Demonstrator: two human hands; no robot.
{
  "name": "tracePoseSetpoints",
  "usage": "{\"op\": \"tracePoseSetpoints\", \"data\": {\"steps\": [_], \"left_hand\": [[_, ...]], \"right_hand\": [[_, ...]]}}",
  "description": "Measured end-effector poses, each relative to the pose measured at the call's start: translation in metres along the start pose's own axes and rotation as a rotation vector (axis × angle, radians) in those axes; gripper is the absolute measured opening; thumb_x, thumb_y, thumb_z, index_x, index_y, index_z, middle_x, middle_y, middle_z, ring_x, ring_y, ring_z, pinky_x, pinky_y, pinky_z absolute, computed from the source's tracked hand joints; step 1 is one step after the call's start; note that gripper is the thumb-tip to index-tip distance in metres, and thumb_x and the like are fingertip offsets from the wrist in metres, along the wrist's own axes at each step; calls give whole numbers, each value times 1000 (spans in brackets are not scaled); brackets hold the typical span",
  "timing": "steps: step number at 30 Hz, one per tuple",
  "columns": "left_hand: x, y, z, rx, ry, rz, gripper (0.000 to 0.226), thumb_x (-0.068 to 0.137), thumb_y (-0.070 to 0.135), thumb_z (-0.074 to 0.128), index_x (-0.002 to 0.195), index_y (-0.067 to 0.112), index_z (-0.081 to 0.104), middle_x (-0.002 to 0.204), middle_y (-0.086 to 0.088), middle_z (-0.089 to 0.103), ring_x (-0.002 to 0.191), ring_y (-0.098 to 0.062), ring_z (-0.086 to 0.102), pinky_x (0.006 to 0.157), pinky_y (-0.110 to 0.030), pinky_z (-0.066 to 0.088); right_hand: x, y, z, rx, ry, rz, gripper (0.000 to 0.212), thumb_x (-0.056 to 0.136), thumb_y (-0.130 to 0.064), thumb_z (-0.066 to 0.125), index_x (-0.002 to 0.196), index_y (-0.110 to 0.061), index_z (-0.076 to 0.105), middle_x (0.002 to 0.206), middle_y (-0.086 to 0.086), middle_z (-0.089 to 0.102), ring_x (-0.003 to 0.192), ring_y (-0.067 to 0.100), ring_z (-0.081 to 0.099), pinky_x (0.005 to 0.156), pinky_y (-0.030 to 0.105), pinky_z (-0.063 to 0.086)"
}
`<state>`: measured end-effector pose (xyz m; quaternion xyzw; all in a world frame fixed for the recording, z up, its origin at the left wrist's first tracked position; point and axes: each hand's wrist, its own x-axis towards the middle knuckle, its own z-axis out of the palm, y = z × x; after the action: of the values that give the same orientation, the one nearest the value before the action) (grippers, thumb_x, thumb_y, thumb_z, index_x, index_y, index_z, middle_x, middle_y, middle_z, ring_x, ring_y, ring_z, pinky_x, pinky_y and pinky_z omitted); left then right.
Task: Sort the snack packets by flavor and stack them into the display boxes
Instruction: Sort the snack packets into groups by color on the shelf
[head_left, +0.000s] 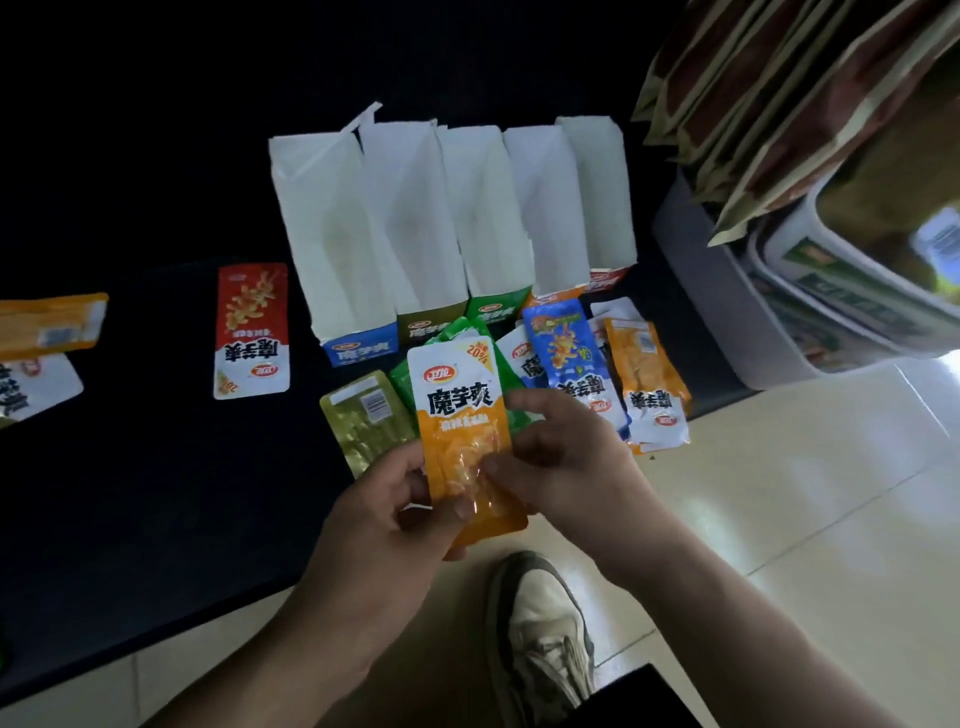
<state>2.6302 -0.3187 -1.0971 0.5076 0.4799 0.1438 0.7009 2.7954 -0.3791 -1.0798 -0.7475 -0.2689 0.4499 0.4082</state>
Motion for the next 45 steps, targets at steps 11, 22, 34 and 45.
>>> {"op": "tracePoseSetpoints", "data": {"steps": [11, 22, 34, 45], "left_hand": [[52, 49, 64, 213, -154, -57, 29, 100, 10, 64, 121, 30, 63, 98, -1, 73, 69, -4, 72, 71, -39, 63], [42, 7, 61, 299, -45, -47, 26, 97, 16, 69, 113, 35, 67, 86, 16, 72, 83, -9, 72, 81, -39, 62], [35, 6, 12, 313, -55, 43, 16, 97, 23, 70, 106, 37, 71, 97, 13, 73, 89, -6, 72, 83, -37, 63], [-23, -46, -134, 373, 176, 45, 18, 99, 25, 67, 111, 38, 68, 95, 23, 71, 85, -1, 70, 75, -18, 56]], "right_hand": [[31, 31, -91, 8, 568, -30, 27, 89, -15, 80, 111, -30, 72, 86, -4, 76, 76, 11, 74, 69, 34, 63], [64, 48, -120, -560, 709, -23, 45, 84, -21, 68, 128, -30, 69, 123, -2, 69, 116, 25, 61, 93, 44, 54], [37, 14, -33, -584, 473, -552, 10, 90, -16, 73, 98, -18, 78, 92, -5, 76, 79, 12, 69, 63, 33, 57], [36, -10, 139, -380, -152, -492, 11, 92, -22, 75, 103, -23, 78, 83, -14, 74, 79, -2, 68, 71, 16, 52]]}}
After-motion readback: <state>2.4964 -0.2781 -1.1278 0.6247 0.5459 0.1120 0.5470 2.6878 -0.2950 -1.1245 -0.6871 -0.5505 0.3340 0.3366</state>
